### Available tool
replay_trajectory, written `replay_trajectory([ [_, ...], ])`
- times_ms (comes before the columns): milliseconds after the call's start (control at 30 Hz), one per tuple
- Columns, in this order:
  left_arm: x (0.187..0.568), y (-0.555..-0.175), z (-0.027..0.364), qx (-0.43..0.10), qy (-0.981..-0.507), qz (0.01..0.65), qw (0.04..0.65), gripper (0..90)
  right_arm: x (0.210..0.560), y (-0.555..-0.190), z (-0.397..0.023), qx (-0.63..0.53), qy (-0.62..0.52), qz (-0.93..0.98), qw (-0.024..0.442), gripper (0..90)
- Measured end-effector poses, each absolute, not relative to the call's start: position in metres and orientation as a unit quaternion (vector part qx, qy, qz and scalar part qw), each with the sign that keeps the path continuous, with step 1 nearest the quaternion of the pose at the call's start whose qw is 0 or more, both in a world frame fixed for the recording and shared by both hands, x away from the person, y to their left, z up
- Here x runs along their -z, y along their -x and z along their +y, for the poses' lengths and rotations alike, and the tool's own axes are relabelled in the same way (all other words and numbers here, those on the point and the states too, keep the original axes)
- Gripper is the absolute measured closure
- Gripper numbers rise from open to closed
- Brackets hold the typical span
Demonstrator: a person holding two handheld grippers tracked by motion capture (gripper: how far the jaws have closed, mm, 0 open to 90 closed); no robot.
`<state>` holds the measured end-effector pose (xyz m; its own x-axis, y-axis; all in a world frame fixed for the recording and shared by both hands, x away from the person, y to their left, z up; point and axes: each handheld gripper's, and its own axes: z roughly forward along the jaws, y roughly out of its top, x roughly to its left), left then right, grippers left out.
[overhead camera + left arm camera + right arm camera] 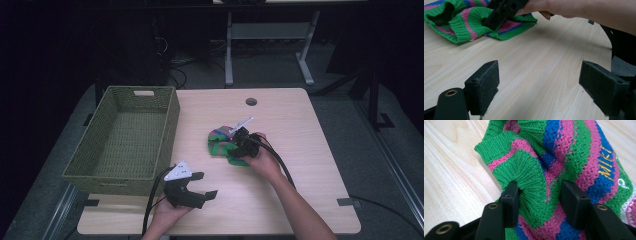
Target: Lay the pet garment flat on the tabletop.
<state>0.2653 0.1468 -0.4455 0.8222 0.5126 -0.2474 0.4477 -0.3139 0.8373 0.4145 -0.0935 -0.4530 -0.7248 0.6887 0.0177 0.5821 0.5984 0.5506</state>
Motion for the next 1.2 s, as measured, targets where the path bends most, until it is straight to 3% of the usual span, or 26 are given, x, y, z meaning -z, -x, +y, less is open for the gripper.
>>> replay_trajectory([
  [867, 0.4468, -0.2645, 0.1451, -0.029, -0.811, 0.298, 0.502, 16.3, 0.4505, -0.4157, -0.0914, -0.252, -0.366, 0.889, 0.113, 72.3],
  [1200, 0.4479, -0.2653, 0.1456, -0.027, -0.810, 0.301, 0.502, 16.3, 0.4485, -0.4210, -0.0992, -0.268, -0.376, 0.883, 0.085, 75.6],
])
